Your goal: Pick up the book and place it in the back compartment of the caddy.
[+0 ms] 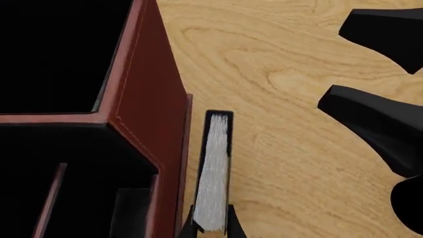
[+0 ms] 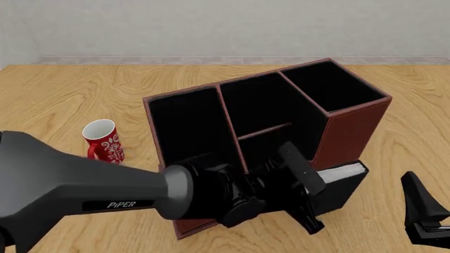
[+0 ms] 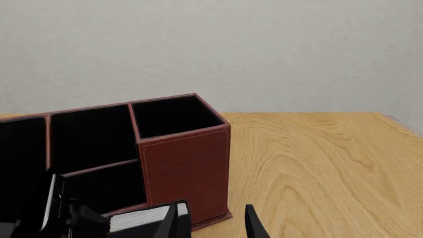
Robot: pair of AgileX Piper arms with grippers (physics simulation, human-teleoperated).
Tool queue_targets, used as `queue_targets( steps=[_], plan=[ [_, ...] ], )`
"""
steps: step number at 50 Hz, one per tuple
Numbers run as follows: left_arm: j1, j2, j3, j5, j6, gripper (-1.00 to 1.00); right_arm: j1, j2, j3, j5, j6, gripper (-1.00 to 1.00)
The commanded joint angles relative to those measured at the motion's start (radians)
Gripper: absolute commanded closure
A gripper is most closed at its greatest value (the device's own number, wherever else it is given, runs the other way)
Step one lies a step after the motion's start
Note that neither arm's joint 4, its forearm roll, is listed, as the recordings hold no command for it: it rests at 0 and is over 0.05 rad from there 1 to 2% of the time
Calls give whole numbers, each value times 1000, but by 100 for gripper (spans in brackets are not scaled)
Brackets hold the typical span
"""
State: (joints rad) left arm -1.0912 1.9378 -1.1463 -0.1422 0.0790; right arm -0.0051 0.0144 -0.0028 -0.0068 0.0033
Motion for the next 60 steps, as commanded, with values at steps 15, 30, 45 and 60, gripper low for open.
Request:
queue_targets(
  steps=[15, 30, 45, 60],
  plan=[
    [-4, -149, 82, -50, 9, 100, 0, -4, 0, 3, -1, -100],
    [0, -249, 145, -58, 9, 100, 0, -3, -1, 5, 1, -100],
    [11, -355, 171, -4, 25, 100, 0, -5, -1, 7, 0, -100],
    [35, -421, 203, 20, 57, 100, 0, -6, 0, 6, -1, -100]
  ],
)
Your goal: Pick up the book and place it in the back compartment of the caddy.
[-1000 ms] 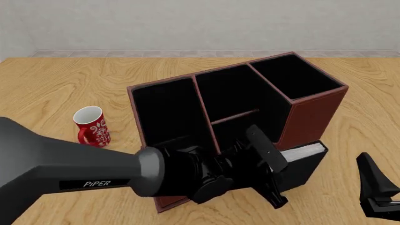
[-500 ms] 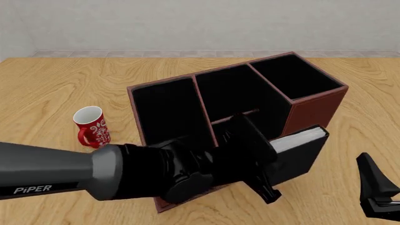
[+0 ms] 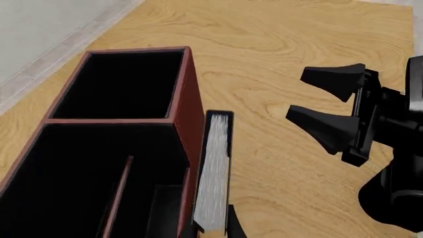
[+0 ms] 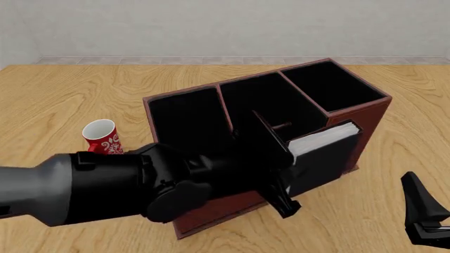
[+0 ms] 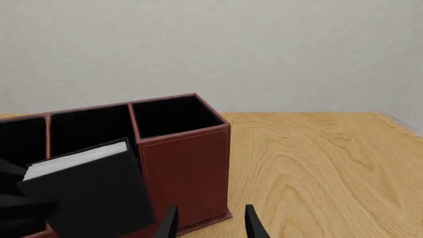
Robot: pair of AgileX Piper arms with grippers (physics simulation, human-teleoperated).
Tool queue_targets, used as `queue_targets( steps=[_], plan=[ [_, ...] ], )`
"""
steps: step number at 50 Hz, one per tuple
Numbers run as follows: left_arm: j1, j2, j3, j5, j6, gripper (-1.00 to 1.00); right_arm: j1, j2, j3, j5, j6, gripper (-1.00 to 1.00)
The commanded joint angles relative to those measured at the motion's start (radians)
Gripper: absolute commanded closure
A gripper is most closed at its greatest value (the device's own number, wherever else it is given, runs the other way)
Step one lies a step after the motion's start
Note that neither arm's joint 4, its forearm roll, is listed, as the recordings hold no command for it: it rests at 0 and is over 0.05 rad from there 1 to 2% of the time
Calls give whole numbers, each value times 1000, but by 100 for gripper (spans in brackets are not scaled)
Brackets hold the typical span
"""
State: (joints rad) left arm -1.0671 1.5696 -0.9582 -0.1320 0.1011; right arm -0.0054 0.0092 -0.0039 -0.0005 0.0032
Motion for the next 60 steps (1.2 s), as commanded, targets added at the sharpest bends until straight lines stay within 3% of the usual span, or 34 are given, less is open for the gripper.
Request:
queue_targets(
  steps=[1, 24, 34, 60],
  plan=[
    [13, -53, 17, 9, 37, 100, 0, 0, 1, -1, -1, -100],
    [107, -188, -32, 115, 88, 100, 0, 0, 0, 0, -1, -100],
    [131, -183, -50, 133, 103, 100, 0, 0, 1, -1, -1, -100],
    [179, -49, -13, 30, 83, 100, 0, 2, 1, -3, -1, -100]
  ],
)
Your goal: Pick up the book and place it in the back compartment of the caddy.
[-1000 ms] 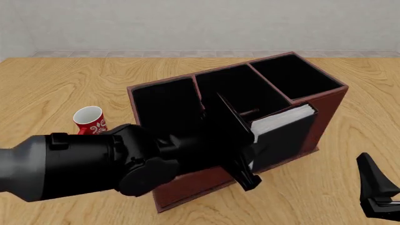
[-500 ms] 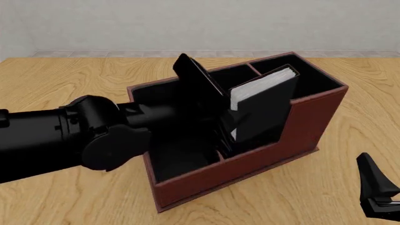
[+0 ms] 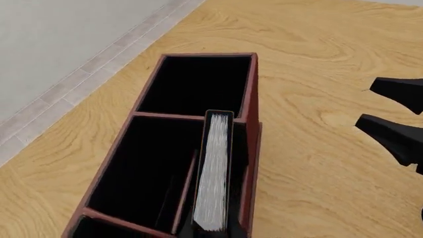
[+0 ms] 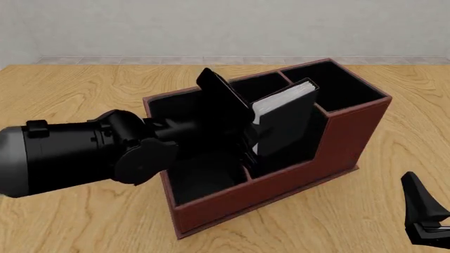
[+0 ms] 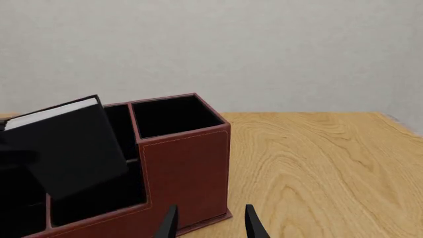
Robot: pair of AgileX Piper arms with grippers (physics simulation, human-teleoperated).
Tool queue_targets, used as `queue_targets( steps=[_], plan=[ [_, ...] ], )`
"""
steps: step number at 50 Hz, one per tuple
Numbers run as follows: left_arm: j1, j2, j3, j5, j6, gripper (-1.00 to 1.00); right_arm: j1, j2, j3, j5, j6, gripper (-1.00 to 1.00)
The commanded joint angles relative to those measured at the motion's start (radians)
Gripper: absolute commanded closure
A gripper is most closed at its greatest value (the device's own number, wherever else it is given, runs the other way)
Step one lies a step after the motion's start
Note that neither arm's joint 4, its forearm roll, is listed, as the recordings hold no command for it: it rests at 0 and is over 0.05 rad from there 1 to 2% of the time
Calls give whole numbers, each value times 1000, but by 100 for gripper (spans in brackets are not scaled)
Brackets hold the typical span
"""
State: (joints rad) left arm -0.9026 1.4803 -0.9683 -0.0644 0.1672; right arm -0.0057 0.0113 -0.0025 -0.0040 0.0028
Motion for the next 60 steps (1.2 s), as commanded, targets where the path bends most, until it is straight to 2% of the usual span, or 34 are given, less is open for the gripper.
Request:
queue_targets(
  steps=[1, 36, 60],
  plan=[
    [15, 44, -4, -38, 16, 100, 0, 1, 0, -1, 0, -100],
    [23, 199, 16, -162, -28, 100, 0, 2, 0, -3, 0, -100],
    [17, 274, -11, -193, -48, 100, 0, 3, 0, -3, 0, -100]
  ],
)
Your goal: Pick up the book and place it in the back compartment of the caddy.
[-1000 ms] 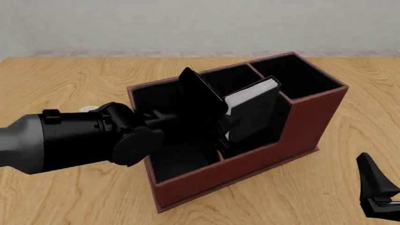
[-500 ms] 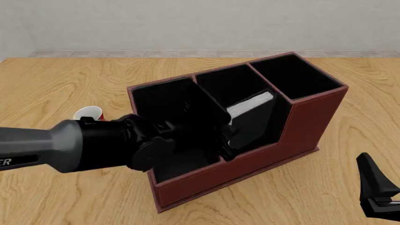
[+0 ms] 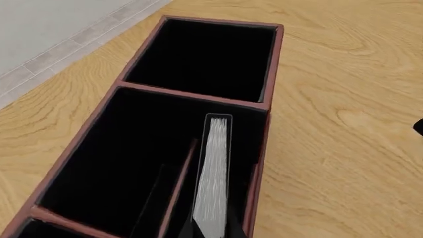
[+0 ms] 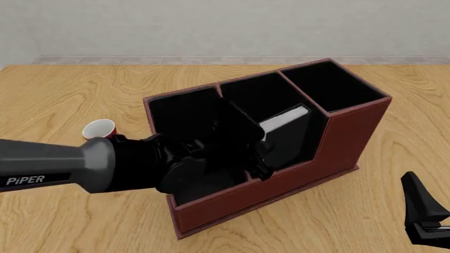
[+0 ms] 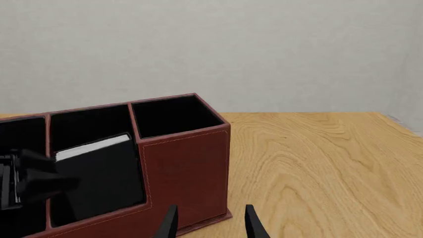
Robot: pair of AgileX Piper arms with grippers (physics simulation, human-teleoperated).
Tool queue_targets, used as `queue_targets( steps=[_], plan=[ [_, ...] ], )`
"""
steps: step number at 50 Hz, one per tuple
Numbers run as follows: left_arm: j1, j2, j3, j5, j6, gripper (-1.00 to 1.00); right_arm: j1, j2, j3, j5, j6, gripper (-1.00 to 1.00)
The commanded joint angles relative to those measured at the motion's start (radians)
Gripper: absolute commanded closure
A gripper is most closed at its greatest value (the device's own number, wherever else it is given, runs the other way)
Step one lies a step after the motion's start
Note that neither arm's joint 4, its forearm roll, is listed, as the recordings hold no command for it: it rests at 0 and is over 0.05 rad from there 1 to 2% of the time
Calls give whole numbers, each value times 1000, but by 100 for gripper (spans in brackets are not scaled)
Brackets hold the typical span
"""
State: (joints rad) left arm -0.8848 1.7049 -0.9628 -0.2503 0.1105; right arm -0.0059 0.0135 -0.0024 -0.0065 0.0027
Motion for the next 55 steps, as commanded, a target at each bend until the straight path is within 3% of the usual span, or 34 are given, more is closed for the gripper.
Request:
queue_targets(
  steps=[1, 5, 6, 33, 55],
  plan=[
    [-1, 57, -18, -12, 9, 100, 0, 0, 0, 0, 0, -100],
    [-1, 54, -22, -2, 12, 100, 0, 0, 0, 0, 0, -100],
    [0, 52, -24, 2, 10, -100, 0, 0, 0, 0, 0, -100],
    [-2, -1, -16, 33, 17, -100, 0, 0, 0, 0, 0, -100],
    [10, -119, 59, 17, 17, -100, 0, 0, 0, 0, 0, -100]
  ],
)
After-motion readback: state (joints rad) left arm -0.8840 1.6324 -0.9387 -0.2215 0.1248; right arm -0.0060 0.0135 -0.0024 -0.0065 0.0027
